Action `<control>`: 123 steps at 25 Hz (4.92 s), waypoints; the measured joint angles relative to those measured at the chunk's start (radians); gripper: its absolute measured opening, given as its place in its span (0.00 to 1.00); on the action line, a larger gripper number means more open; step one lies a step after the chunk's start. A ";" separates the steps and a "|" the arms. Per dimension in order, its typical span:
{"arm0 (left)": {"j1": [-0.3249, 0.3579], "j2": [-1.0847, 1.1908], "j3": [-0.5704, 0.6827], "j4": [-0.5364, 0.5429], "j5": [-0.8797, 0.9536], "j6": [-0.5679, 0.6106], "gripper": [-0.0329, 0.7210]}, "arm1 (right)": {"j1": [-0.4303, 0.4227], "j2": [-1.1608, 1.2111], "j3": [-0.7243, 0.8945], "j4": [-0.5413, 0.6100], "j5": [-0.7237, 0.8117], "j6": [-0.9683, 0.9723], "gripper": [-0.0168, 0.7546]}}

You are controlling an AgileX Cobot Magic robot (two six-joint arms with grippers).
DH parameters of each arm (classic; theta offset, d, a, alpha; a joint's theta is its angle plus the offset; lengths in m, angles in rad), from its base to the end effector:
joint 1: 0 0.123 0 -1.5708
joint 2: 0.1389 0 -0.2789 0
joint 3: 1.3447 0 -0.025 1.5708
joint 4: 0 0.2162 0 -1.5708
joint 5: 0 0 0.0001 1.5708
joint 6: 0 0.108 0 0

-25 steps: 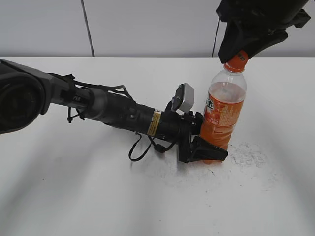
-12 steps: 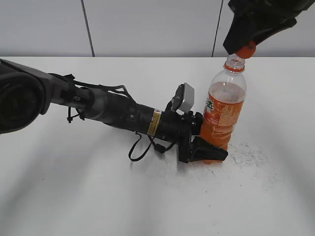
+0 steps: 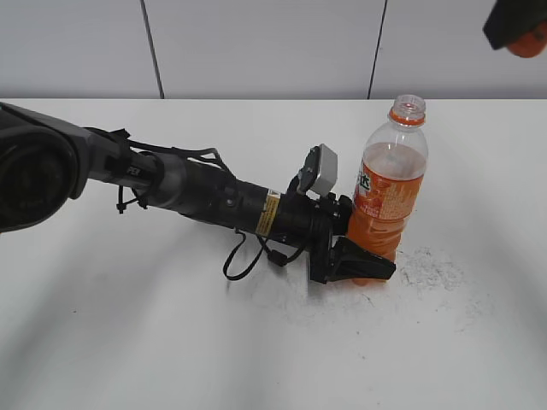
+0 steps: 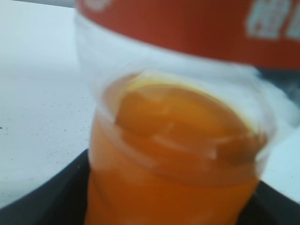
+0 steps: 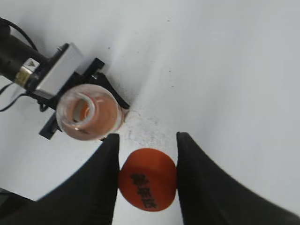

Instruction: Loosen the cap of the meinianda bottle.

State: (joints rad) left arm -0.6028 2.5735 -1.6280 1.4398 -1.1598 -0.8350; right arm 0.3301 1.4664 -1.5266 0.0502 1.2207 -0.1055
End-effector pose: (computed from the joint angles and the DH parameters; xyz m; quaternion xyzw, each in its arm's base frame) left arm 0.3166 -0.3370 0.0675 0.5869 0.5172 -0.5088 0.3593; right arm 0.2549 0.0927 0.3634 -0.2069 0.9466 0.0524 0.2418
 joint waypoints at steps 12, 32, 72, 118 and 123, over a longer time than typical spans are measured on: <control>0.000 0.000 0.000 0.000 -0.001 0.000 0.77 | 0.000 -0.181 0.647 -0.122 -0.332 0.262 0.38; 0.000 0.000 0.000 0.003 -0.004 0.000 0.77 | -0.150 0.171 0.902 -0.123 -1.007 0.476 0.37; 0.055 0.000 -0.001 0.060 -0.012 -0.003 0.95 | -0.151 0.156 0.901 -0.121 -1.002 0.456 0.67; 0.090 -0.504 0.371 0.265 1.057 -0.575 0.71 | -0.151 -0.291 0.902 -0.120 -0.704 0.426 0.67; 0.044 -0.576 0.460 -0.008 1.271 -0.597 0.71 | -0.151 -0.388 0.902 -0.120 -0.584 0.408 0.67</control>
State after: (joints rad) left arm -0.5591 1.9971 -1.1682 1.4318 0.1112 -1.4318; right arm 0.1790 1.0784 -0.6249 -0.0701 0.6366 0.3022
